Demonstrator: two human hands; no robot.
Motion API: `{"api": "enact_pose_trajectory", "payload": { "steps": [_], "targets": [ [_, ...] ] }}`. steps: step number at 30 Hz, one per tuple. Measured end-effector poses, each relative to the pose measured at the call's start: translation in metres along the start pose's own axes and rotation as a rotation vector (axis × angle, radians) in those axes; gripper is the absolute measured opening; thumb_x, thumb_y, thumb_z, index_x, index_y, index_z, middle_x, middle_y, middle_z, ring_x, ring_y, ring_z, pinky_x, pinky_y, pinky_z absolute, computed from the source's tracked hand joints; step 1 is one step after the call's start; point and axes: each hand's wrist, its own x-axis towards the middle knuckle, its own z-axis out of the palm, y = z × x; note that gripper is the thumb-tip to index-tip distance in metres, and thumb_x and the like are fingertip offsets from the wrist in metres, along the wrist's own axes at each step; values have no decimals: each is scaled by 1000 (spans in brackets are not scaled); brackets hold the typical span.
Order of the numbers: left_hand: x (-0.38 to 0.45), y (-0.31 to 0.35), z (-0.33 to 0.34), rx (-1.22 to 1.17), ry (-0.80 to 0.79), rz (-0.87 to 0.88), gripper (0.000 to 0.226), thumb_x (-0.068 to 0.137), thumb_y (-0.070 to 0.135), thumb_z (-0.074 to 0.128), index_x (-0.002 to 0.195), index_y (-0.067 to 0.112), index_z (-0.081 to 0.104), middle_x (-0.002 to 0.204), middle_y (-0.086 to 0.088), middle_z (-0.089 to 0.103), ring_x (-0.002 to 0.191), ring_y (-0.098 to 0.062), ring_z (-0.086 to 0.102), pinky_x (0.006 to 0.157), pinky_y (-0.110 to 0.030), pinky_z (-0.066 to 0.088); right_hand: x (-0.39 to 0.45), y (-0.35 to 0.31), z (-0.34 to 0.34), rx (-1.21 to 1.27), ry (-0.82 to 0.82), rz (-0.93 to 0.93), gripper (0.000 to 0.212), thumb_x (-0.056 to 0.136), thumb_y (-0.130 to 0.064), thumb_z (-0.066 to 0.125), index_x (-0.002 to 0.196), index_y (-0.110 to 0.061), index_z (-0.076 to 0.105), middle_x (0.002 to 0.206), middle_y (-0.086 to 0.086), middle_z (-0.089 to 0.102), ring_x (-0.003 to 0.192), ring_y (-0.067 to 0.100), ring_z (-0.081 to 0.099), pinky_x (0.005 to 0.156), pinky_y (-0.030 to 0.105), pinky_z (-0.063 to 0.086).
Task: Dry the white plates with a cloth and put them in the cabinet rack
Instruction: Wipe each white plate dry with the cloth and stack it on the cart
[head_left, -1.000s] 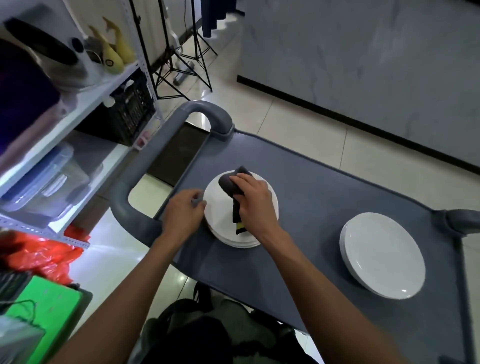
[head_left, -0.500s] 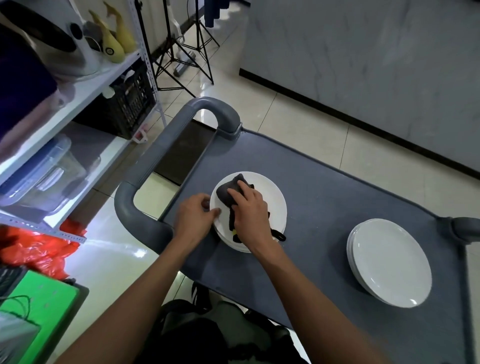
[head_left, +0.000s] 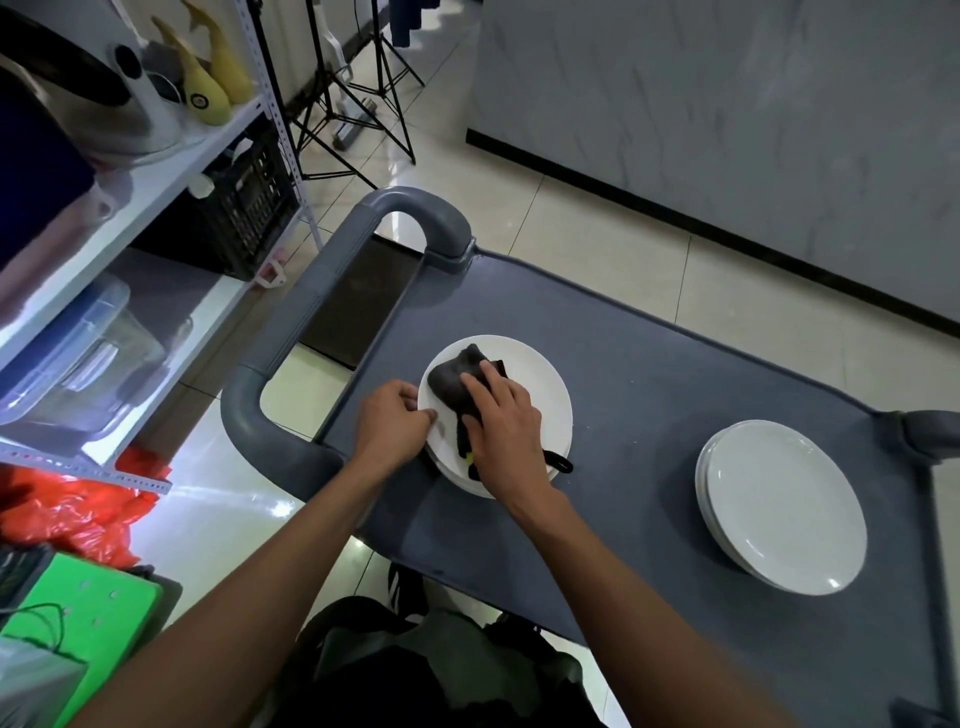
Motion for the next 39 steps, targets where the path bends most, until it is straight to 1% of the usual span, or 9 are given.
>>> {"api": "enact_pose_trajectory", "payload": {
  "steps": [3, 5, 7, 10, 13, 17, 21, 25, 39],
  "targets": [
    [1, 7, -5, -66, -25, 7, 17, 78, 16, 77, 84, 24, 64, 84, 6, 71, 81, -16, 69, 71, -33, 57, 2, 2, -2, 40, 51, 0, 47, 99, -17, 55, 145, -22, 48, 160, 1, 31, 134, 29, 36, 101, 46, 40],
    [-1, 13, -6, -137, -47, 4, 16, 80, 11, 72, 88, 21, 62, 89, 0, 72, 84, -21, 70, 73, -41, 59, 2, 2, -3, 77, 87, 2, 46, 100, -17, 55, 145, -22, 49, 159, 1, 34, 133, 29, 38, 101, 46, 41],
    [-4, 19, -6, -233, -94, -27, 17, 85, 6, 64, 95, 17, 56, 98, -9, 71, 89, -26, 69, 73, -47, 61, 2, 1, -2, 114, 118, 0, 45, 100, -16, 55, 144, -21, 51, 158, 1, 37, 132, 29, 39, 101, 46, 41],
    [-11, 30, -9, -414, -201, -125, 21, 93, 1, 54, 112, 10, 50, 108, -15, 65, 92, -29, 68, 60, -42, 61, 2, 0, -3, 166, 148, -8, 43, 100, -13, 54, 142, -20, 53, 155, 2, 41, 130, 30, 41, 102, 48, 41],
    [-16, 35, -15, -518, -290, -147, 30, 96, -3, 49, 124, 8, 53, 115, -16, 65, 98, -35, 68, 72, -52, 61, 1, -1, -3, 187, 195, -15, 42, 98, -10, 55, 139, -18, 57, 151, 3, 47, 125, 32, 46, 99, 49, 42],
    [-19, 34, -18, -505, -375, -98, 38, 95, -9, 45, 122, 12, 62, 115, -19, 69, 103, -40, 67, 86, -65, 54, -3, -4, 0, 177, 202, -15, 42, 97, -8, 55, 137, -19, 59, 148, -1, 50, 124, 31, 47, 96, 50, 42],
    [-22, 37, -18, -541, -362, -40, 45, 91, -12, 46, 105, 23, 70, 105, -14, 73, 92, -32, 71, 80, -56, 58, -3, -3, 1, 162, 234, -9, 41, 98, -9, 53, 137, -22, 59, 148, -3, 51, 124, 31, 47, 93, 49, 41],
    [-24, 42, -18, -576, -402, 8, 46, 88, -14, 48, 114, 18, 70, 104, -13, 74, 88, -28, 71, 70, -42, 59, -5, -2, -5, 102, 298, -13, 44, 95, -13, 51, 136, -25, 59, 147, -7, 51, 123, 31, 47, 86, 45, 39],
    [-34, 93, -6, -602, -536, 186, 47, 87, -14, 51, 120, 14, 68, 104, -13, 75, 90, -36, 73, 71, -54, 61, 6, 1, -74, -5, 534, -66, 44, 95, -16, 54, 138, -26, 57, 149, -3, 49, 124, 31, 46, 84, 46, 43]
  ]
}}
